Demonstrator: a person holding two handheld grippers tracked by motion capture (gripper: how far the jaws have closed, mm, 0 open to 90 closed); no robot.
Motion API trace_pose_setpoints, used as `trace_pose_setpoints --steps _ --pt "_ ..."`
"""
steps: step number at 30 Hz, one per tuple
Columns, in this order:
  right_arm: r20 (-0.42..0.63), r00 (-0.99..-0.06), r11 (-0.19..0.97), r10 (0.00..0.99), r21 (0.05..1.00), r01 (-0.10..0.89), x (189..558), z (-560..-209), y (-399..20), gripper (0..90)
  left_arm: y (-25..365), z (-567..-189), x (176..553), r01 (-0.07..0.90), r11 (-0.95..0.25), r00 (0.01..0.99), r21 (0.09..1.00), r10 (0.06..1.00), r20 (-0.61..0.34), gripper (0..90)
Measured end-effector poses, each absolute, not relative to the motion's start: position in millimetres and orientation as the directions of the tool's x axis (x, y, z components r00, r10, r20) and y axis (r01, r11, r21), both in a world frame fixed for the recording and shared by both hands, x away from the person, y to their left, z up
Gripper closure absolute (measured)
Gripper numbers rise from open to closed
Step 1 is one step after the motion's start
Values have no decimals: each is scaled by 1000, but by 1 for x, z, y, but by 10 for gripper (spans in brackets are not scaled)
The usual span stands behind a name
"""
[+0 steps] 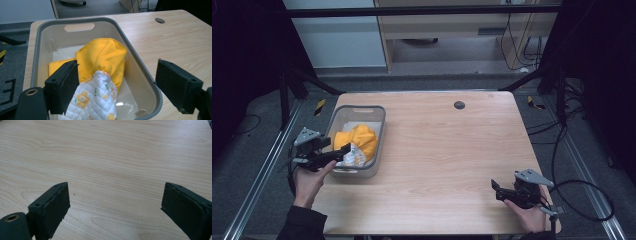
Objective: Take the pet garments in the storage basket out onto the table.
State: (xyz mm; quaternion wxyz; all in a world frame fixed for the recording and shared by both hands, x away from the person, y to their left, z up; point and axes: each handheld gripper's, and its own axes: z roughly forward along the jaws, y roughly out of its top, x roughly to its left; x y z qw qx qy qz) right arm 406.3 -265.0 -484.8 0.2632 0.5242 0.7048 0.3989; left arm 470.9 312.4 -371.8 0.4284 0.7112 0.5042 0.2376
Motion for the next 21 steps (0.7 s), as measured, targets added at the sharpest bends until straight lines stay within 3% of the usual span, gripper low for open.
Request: trace_pose_setpoints --steps 21 --pt "42 -317 141 947 836 530 407 -486 -265 81 313 -378 496 598 -179 378 781 922 -78 234"
